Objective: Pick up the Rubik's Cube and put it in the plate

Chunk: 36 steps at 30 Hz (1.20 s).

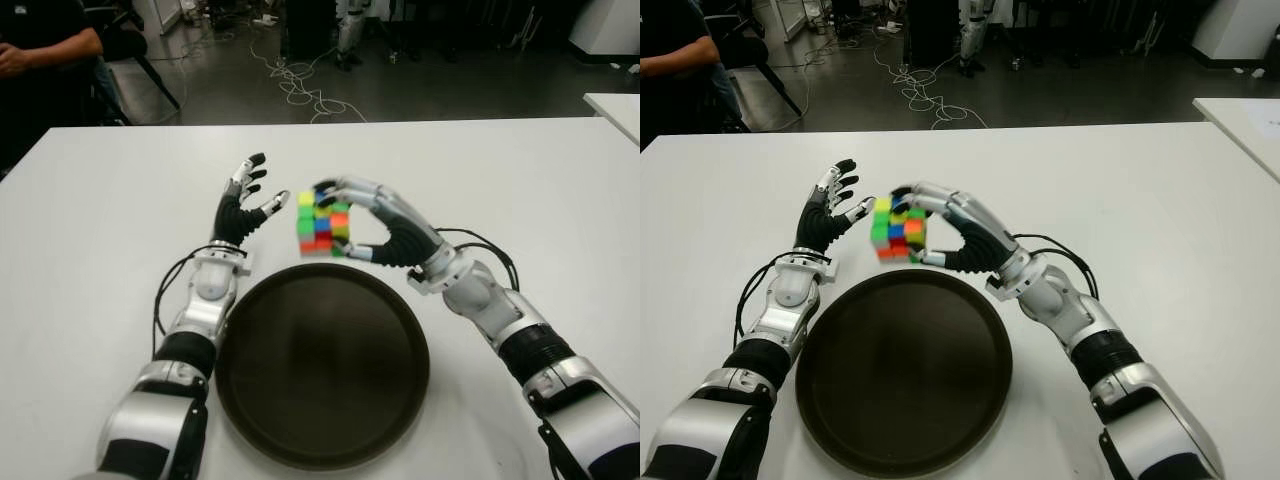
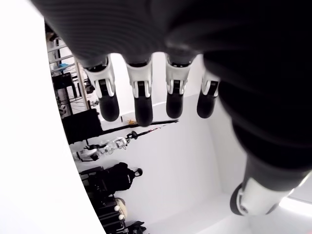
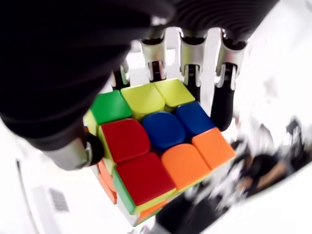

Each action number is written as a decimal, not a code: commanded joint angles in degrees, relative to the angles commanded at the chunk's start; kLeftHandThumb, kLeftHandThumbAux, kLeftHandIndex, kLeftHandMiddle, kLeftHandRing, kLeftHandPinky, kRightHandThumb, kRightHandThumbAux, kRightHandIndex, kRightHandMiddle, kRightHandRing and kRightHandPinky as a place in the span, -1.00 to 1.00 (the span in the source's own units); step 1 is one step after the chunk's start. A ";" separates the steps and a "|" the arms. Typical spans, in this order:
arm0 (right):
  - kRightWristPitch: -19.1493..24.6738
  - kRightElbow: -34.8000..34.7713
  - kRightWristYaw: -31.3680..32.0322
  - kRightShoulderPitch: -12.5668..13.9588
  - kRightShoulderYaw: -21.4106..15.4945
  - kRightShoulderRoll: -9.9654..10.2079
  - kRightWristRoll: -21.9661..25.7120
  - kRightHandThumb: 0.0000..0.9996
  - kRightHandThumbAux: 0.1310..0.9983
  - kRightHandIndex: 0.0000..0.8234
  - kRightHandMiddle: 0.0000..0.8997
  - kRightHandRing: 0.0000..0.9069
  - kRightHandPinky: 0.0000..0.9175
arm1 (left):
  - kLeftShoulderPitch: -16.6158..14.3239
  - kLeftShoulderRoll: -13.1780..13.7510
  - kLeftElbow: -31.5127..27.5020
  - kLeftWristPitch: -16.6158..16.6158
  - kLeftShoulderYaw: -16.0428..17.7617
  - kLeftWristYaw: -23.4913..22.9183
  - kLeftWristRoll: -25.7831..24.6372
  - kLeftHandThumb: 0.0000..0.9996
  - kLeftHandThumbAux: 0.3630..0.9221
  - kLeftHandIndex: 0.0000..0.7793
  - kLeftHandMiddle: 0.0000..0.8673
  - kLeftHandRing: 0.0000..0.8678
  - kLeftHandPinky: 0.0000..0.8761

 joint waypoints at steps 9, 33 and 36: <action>6.86 -4.54 12.55 1.26 -1.61 -0.50 6.56 0.89 0.22 -0.05 0.06 0.08 -0.02 | 0.58 -0.90 -2.28 4.32 1.73 -2.38 -3.51 -0.75 0.25 -0.70 -0.69 -0.70 -0.68; 10.77 -8.88 16.54 3.81 -5.59 1.91 4.55 0.88 0.23 -0.11 0.10 0.13 0.04 | 0.51 -1.40 -2.57 6.65 4.04 -5.27 -6.48 -0.73 0.36 -0.75 -0.70 -0.71 -0.66; 10.64 -10.25 14.98 5.16 -5.67 2.86 3.39 0.88 0.23 -0.12 0.10 0.15 0.05 | 0.32 -1.41 -2.20 6.63 4.31 -5.64 -6.62 -0.74 0.35 -0.75 -0.70 -0.70 -0.65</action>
